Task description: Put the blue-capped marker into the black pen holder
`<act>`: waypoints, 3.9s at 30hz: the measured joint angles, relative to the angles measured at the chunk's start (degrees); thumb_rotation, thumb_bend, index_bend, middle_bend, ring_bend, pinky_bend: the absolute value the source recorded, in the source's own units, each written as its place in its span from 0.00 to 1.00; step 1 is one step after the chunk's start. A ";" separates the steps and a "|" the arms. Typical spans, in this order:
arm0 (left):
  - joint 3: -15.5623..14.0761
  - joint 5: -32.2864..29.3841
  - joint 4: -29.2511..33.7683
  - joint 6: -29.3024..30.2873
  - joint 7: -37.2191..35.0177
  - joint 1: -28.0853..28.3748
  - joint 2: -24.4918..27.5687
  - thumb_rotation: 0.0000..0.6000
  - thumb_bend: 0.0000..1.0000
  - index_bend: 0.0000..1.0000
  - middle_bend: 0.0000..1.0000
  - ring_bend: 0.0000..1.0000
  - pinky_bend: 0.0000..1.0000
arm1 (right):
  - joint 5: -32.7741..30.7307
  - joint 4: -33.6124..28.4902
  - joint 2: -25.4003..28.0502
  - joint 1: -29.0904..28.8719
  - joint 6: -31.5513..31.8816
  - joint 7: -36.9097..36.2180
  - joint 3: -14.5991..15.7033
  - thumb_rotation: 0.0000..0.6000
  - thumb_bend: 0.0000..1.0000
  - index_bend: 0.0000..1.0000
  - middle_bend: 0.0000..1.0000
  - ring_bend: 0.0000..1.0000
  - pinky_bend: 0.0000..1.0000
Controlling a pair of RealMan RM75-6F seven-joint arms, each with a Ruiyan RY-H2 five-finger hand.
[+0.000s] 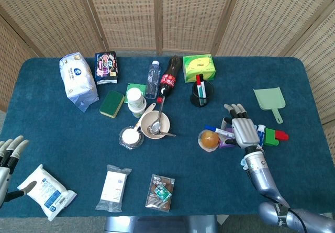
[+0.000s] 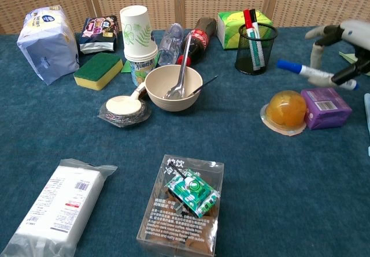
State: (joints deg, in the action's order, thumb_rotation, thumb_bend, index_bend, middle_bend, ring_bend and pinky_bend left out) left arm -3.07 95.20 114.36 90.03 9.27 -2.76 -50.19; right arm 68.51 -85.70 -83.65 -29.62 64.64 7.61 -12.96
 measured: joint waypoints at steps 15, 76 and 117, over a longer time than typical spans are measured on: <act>-0.12 0.47 -0.35 0.87 -2.83 -0.21 0.98 1.00 0.18 0.00 0.00 0.00 0.00 | -4.79 -10.33 4.36 -3.79 1.99 -4.59 -12.79 1.00 0.48 0.63 0.13 0.00 0.07; 2.58 -8.42 0.43 -2.85 -2.36 2.29 0.90 1.00 0.18 0.00 0.00 0.00 0.00 | -25.46 39.49 -31.08 -31.39 -5.08 -23.47 -30.71 1.00 0.49 0.65 0.12 0.00 0.05; 2.64 -9.32 0.58 -3.39 -1.61 2.76 0.34 1.00 0.18 0.00 0.00 0.00 0.00 | -19.81 53.73 -32.75 -31.49 -12.61 -35.05 -28.19 1.00 0.35 0.37 0.00 0.00 0.00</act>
State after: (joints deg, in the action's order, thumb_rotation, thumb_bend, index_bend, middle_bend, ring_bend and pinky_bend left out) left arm -0.42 85.87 114.94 86.65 7.66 0.00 -49.86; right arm 48.70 -31.97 -116.41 -61.10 52.03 -27.45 -41.15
